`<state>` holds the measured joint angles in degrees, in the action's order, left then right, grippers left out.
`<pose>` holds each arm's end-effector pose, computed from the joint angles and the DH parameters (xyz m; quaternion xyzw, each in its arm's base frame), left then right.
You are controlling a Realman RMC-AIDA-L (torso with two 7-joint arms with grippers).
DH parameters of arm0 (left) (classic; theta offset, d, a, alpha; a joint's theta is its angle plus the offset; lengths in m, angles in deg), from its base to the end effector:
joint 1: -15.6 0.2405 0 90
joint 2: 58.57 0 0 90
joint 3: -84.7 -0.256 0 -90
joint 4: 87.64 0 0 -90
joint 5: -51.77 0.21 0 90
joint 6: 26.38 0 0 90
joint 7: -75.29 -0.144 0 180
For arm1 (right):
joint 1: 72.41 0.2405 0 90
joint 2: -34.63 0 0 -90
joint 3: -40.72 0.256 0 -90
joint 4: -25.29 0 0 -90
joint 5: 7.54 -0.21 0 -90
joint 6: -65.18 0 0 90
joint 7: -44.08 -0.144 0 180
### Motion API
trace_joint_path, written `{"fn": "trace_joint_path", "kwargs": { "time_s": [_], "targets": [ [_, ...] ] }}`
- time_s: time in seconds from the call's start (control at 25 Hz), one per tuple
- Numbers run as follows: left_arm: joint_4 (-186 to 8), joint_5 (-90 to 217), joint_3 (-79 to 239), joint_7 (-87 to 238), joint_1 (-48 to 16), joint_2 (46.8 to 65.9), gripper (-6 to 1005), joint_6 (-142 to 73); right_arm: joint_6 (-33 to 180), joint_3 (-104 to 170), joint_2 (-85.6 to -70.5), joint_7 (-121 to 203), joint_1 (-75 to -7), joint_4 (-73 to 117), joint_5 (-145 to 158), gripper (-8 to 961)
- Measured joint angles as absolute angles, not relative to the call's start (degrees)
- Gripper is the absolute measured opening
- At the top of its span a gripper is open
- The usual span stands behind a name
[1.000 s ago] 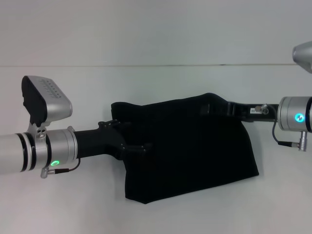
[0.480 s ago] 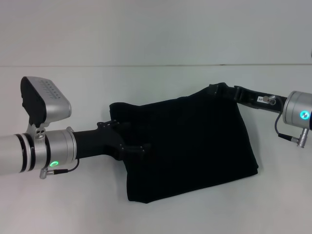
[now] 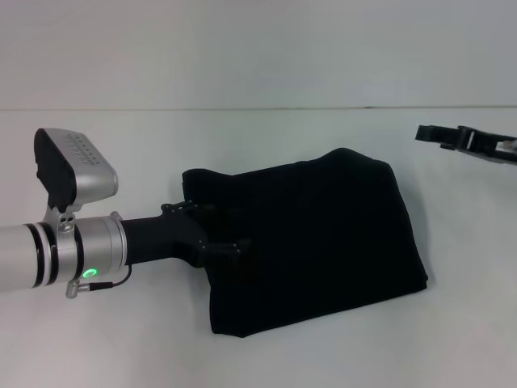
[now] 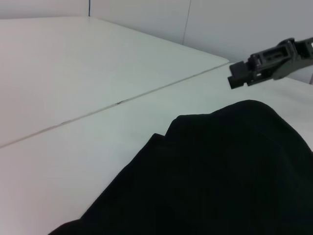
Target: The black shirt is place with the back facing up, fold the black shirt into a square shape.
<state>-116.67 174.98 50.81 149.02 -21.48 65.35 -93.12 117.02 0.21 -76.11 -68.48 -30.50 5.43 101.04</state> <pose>-0.2666 0.3629 -0.0578 -0.9326 -0.2409 -0.1596 0.2161 0.2937 0.4323 0.0288 -0.7511 0.5379 0.2386 0.2993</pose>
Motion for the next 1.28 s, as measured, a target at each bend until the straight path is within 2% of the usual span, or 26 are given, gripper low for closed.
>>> {"fn": "trace_joint_path", "kwargs": {
  "time_s": [0.08,0.2,0.52,0.84,0.96,1.04,1.24,1.28],
  "targets": [
    [-116.7,175.0,50.8,149.0,-21.5,65.35,947,-93.5,120.9,0.1,-74.67,-70.4,-30.4,5.2,102.9,636],
    [-116.8,175.0,50.8,149.1,-21.5,65.34,947,-94.3,127.5,0.1,-74.29,-70.7,-30.3,3.5,104.4,633],
    [-118.5,175.0,51.1,150.7,-21.4,65.06,947,-98.8,132.5,-1.4,-78.23,-67.1,-29.4,-1.3,104.7,628],
    [-118.5,175.0,50.9,150.7,-21.3,65.00,948,-98.4,118.9,-14.2,-81.00,-65.6,-26.7,2.0,104.7,414],
    [-118.5,175.0,51.0,150.7,-21.3,65.00,948,-98.3,115.8,-17.3,-81.82,-65.6,-26.7,2.3,104.7,271],
    [-118.5,175.0,51.0,150.7,-21.3,64.99,948,-98.3,114.8,-17.8,-82.06,-65.6,-26.9,2.3,104.7,175],
    [-118.5,175.0,50.9,150.7,-21.3,64.93,947,-97.9,110.6,-17.8,-82.30,-63.9,-27.3,2.4,104.8,17],
    [-118.5,175.0,50.9,150.7,-21.3,64.92,947,-97.9,109.8,-17.8,-82.33,-63.6,-27.4,2.4,104.8,18]
  ]
}}
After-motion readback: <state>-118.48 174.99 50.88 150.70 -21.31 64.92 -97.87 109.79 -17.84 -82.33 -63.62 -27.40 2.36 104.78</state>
